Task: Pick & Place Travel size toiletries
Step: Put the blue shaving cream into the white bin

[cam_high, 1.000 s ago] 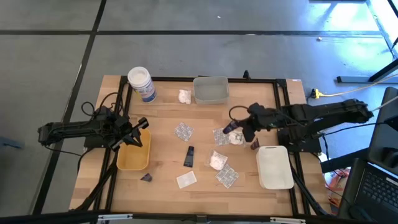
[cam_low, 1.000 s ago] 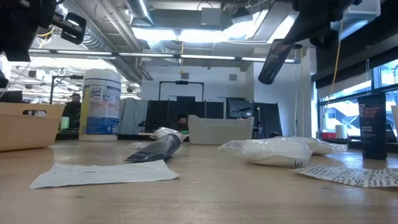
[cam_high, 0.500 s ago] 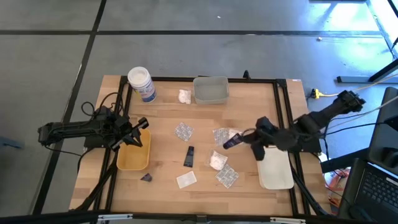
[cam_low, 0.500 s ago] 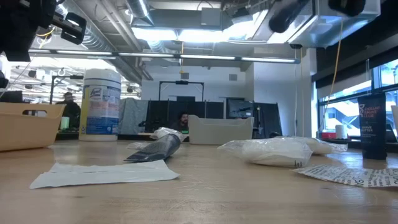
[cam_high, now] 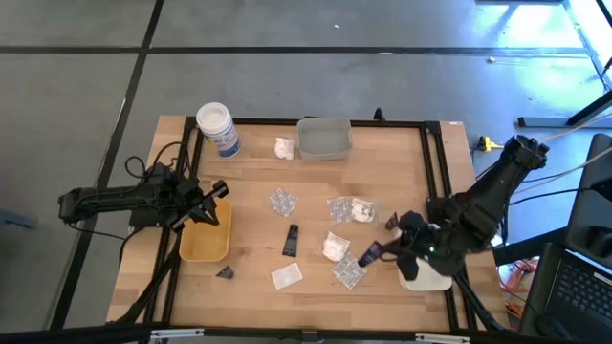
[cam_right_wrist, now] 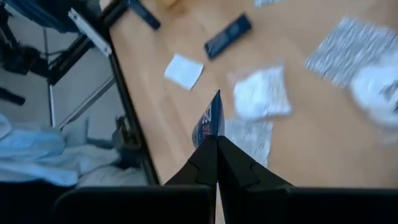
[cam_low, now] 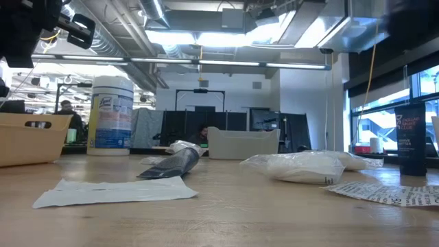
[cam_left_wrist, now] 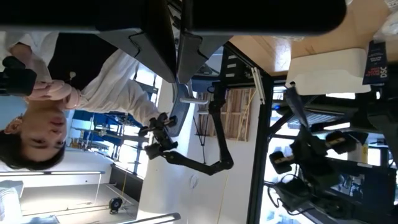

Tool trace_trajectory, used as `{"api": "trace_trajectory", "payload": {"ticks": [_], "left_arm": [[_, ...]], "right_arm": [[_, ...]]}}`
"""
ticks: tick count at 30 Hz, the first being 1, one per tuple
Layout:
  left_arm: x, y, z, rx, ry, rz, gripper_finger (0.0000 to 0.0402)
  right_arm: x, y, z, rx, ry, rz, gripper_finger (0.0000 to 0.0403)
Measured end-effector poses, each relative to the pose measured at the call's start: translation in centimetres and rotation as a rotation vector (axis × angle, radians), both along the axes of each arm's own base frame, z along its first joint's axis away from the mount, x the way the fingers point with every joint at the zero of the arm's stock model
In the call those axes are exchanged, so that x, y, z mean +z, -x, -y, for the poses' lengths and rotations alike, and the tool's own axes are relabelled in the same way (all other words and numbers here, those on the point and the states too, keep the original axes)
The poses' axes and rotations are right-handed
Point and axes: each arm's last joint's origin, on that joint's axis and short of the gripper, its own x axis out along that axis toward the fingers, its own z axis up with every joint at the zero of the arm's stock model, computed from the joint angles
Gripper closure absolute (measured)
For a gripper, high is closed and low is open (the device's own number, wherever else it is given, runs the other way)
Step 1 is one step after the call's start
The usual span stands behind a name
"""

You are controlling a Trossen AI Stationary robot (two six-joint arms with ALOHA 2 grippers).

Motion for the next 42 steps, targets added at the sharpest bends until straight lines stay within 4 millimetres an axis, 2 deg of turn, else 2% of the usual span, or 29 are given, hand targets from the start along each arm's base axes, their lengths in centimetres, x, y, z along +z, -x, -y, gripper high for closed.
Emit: {"api": "trace_trajectory", "payload": {"ticks": [9, 13, 17, 21, 27, 33, 38, 42], "left_arm": [[0.0, 0.0, 0.0, 0.000, 0.000, 0.000, 0.0389], [0.0, 0.0, 0.0, 0.000, 0.000, 0.000, 0.0389], [0.0, 0.0, 0.0, 0.000, 0.000, 0.000, 0.0391], [0.0, 0.0, 0.0, 0.000, 0.000, 0.000, 0.0389], [0.0, 0.0, 0.0, 0.000, 0.000, 0.000, 0.0391], [0.0, 0.0, 0.0, 0.000, 0.000, 0.000, 0.0389], [0.0, 0.0, 0.0, 0.000, 0.000, 0.000, 0.0391], [0.0, 0.0, 0.0, 0.000, 0.000, 0.000, 0.0389]], "right_arm": [[-1.4, 1.9, -4.0, -0.005, -0.156, -0.144, 0.0401], [-0.2, 2.9, -5.5, -0.035, -0.129, -0.249, 0.0402], [2.1, 4.0, -6.5, -0.108, -0.043, -0.317, 0.0403], [3.0, 4.6, -7.5, -0.183, 0.037, -0.365, 0.0403], [1.4, 5.4, -9.1, -0.247, 0.093, -0.510, 0.0402], [0.2, 6.4, -10.2, -0.264, 0.147, -0.534, 0.0403], [-0.8, 6.6, -10.1, -0.278, 0.194, -0.475, 0.0403], [-2.2, 6.8, -9.6, -0.292, 0.248, -0.503, 0.0403]]}}
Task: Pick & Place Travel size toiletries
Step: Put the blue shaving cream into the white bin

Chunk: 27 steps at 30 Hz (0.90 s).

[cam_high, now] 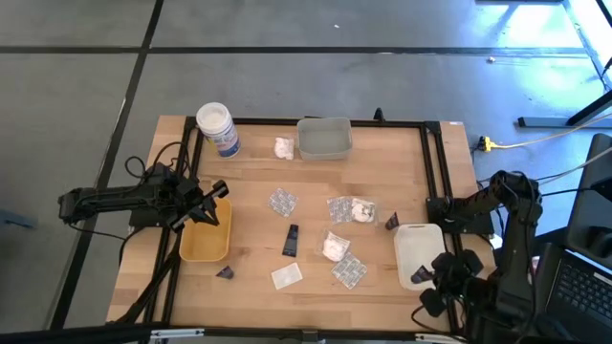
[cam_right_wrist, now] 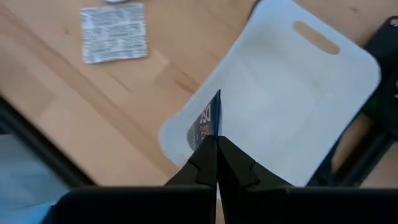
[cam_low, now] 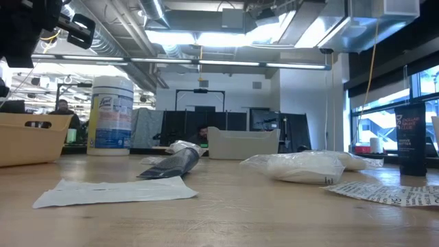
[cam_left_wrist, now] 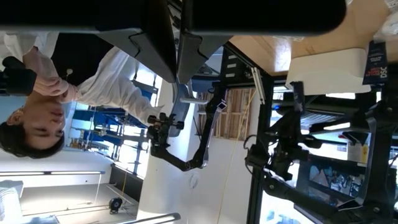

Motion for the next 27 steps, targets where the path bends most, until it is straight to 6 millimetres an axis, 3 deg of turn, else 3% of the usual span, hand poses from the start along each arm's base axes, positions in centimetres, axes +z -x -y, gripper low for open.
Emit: {"api": "trace_trajectory", "payload": {"ticks": [14, 27], "left_arm": [[0.0, 0.0, 0.0, 0.000, 0.000, 0.000, 0.0390], [0.0, 0.0, 0.0, 0.000, 0.000, 0.000, 0.0391]], "right_arm": [[-0.7, -0.1, 0.2, -0.023, 0.017, 0.021, 0.0403], [-3.4, -0.7, -1.8, -0.009, 0.065, -0.003, 0.0403]]}}
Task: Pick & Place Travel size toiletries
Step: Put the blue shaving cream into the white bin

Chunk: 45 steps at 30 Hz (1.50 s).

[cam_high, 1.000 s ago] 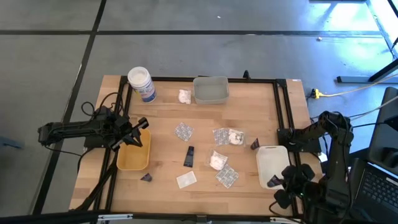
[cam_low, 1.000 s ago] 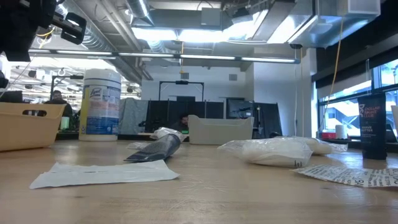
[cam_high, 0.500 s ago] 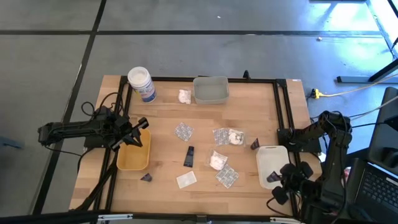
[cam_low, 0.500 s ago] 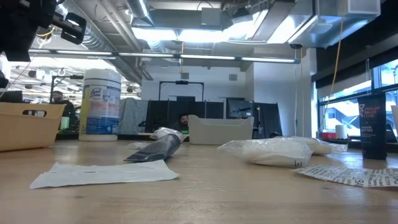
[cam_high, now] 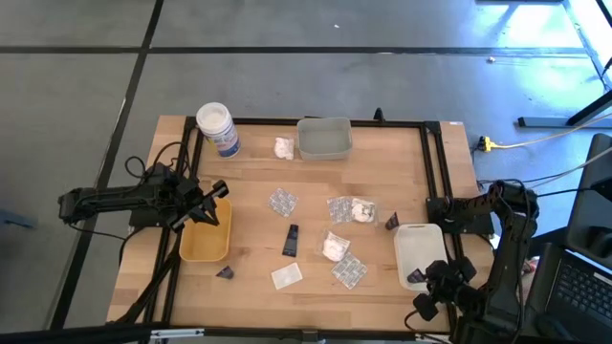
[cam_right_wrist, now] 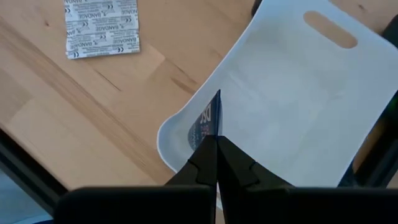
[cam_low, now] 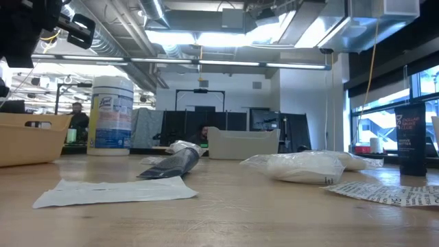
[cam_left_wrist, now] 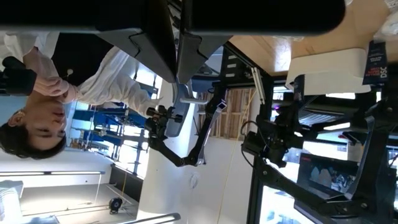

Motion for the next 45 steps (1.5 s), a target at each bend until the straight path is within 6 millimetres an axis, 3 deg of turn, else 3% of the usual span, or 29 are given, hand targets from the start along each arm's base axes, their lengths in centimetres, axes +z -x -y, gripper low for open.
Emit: {"api": "trace_trajectory", "payload": {"ticks": [32, 45], "left_arm": [[0.0, 0.0, 0.0, 0.000, 0.000, -0.001, 0.0391], [0.0, 0.0, 0.0, 0.000, 0.000, 0.000, 0.0389]], "right_arm": [[-3.0, -1.2, -1.8, -0.029, -0.002, -0.032, 0.0402], [-3.0, -1.2, -1.8, -0.029, -0.004, -0.033, 0.0374]]}}
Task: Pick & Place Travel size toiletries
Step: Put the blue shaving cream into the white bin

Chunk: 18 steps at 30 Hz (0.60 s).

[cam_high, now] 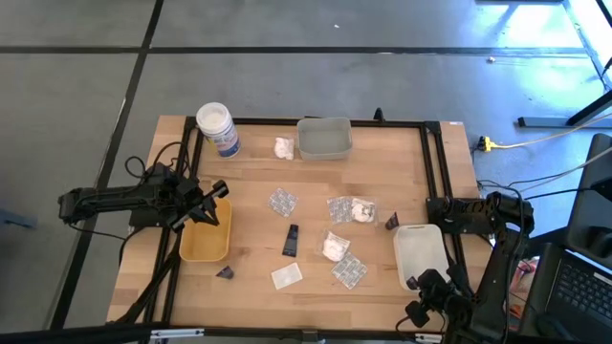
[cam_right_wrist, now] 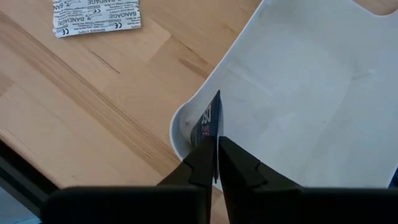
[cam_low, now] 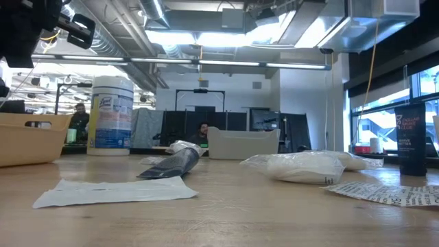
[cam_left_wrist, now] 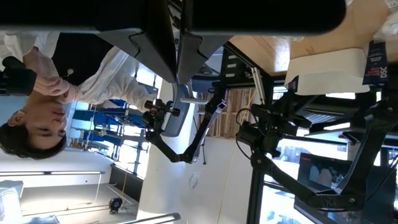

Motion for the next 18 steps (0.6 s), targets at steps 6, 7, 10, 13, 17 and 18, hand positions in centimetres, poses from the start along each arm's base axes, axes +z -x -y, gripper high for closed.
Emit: {"api": "trace_trajectory", "payload": {"ticks": [6, 7, 10, 13, 17, 18], "left_arm": [[0.0, 0.0, 0.0, 0.000, 0.000, 0.000, 0.0391], [0.0, 0.0, 0.0, 0.000, 0.000, 0.000, 0.0391], [0.0, 0.0, 0.0, 0.000, 0.000, 0.000, 0.0389], [0.0, 0.0, 0.0, 0.000, 0.000, 0.000, 0.0389], [0.0, 0.0, 0.0, 0.000, 0.000, -0.001, 0.0391], [0.0, 0.0, 0.0, 0.000, 0.000, 0.000, 0.0391]], "right_arm": [[0.0, -0.3, 0.1, -0.007, 0.003, -0.002, 0.0367], [0.0, -0.4, 0.2, -0.009, 0.003, -0.001, 0.0364], [0.4, -0.5, 0.4, -0.015, -0.001, 0.000, 0.0349], [0.8, -0.5, 0.7, -0.019, -0.003, 0.001, 0.0331], [1.4, -0.5, 1.2, -0.017, 0.011, 0.018, 0.0306], [1.5, -0.6, 1.3, -0.019, 0.013, 0.018, 0.0300]]}}
